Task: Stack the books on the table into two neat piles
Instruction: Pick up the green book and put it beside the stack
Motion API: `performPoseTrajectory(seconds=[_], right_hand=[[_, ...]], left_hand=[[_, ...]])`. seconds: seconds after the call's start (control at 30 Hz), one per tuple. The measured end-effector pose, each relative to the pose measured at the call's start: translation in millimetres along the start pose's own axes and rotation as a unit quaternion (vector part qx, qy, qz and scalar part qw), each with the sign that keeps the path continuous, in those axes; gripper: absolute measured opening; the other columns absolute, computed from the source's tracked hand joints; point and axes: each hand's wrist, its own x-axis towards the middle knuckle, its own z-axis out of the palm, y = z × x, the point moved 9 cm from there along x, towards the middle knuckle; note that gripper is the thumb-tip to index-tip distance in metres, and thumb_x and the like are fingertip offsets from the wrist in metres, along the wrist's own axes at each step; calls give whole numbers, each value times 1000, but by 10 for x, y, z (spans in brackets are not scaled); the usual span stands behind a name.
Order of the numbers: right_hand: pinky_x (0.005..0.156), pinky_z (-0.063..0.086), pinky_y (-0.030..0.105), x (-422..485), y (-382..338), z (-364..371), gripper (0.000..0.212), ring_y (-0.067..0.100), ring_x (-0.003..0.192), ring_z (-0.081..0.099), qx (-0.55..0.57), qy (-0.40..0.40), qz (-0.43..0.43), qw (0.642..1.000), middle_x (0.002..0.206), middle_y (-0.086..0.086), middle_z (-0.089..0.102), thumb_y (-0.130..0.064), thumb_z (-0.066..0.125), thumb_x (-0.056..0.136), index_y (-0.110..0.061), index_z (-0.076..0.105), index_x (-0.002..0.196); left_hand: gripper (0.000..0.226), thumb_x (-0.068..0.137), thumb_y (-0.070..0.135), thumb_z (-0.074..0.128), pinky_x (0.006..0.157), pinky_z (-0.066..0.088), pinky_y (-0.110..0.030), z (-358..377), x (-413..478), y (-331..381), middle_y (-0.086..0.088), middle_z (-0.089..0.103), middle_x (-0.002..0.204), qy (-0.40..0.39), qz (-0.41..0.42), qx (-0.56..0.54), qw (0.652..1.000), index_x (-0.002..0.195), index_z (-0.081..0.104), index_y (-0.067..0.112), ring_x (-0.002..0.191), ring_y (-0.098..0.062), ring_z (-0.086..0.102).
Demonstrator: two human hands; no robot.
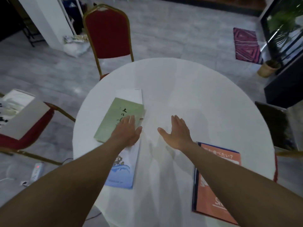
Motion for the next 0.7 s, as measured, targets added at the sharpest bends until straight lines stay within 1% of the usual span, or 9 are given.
performPoseTrajectory(seconds=[0.1, 0.17, 0.3, 0.37, 0.4, 0.47, 0.5, 0.6, 0.7], right_hand=[[125, 14, 44, 189, -258, 181, 95, 25, 157, 9, 13, -7, -2, 1000, 170, 5, 14, -67, 46, 93, -11, 13, 162], [124, 17, 41, 295, -404, 352, 94, 26, 155, 14, 34, -22, 4, 999, 169, 7, 17, -65, 49, 93, -10, 14, 161], [120, 28, 40, 469, -662, 760, 89, 27, 148, 31, 87, -57, 17, 994, 161, 11, 30, -58, 56, 93, -9, 21, 159], [113, 37, 38, 537, -780, 955, 82, 28, 140, 41, 108, -71, 22, 991, 151, 13, 41, -55, 60, 93, -8, 32, 153], [109, 40, 37, 568, -831, 1034, 75, 28, 134, 46, 116, -73, 26, 990, 144, 12, 47, -53, 63, 92, -9, 39, 148], [106, 45, 42, 625, -942, 1151, 65, 28, 125, 51, 127, -65, 31, 989, 133, 11, 53, -48, 68, 89, -11, 47, 138], [106, 46, 45, 652, -993, 1190, 65, 29, 124, 51, 132, -60, 34, 989, 132, 11, 53, -46, 70, 87, -11, 47, 137], [108, 45, 48, 728, -1052, 1276, 73, 31, 127, 49, 165, -55, 76, 982, 135, 13, 47, -36, 76, 83, -10, 41, 142], [105, 50, 45, 779, -1030, 1316, 76, 31, 125, 55, 236, -64, 131, 961, 136, 13, 51, -22, 83, 78, -8, 41, 141]], left_hand=[[69, 101, 44, 34, 121, 16, -42, -23, 163, -342, -19, 21, 161, -7, -25, -20, 999, 155, 18, 5, 149, -32, 18], [64, 101, 41, 35, 118, 22, -43, -27, 262, -573, -22, 28, 156, -5, -39, -20, 999, 151, 25, 4, 145, -35, 25], [48, 98, 30, 43, 99, 41, -46, -14, 387, -991, -27, 46, 132, 8, -48, 18, 999, 132, 42, -3, 120, -40, 45], [40, 93, 22, 47, 91, 45, -47, 31, 433, -1174, -28, 48, 122, 5, -58, 23, 998, 123, 44, -5, 108, -42, 50], [40, 91, 20, 47, 89, 45, -49, 58, 447, -1260, -27, 47, 120, 0, -70, 15, 997, 123, 42, -4, 105, -43, 51], [48, 92, 22, 47, 90, 45, -53, 119, 465, -1397, -25, 42, 125, -11, -94, -29, 995, 133, 33, 1, 107, -45, 50], [52, 93, 23, 47, 92, 45, -55, 149, 475, -1438, -25, 41, 126, -13, -101, -58, 993, 138, 29, 5, 110, -46, 49], [58, 92, 23, 49, 98, 43, -56, 197, 504, -1502, -26, 41, 127, -20, -110, -125, 986, 143, 24, 9, 115, -45, 45], [62, 90, 22, 54, 99, 41, -53, 156, 521, -1538, -23, 39, 129, -24, -133, -156, 978, 143, 24, 10, 119, -43, 41]])
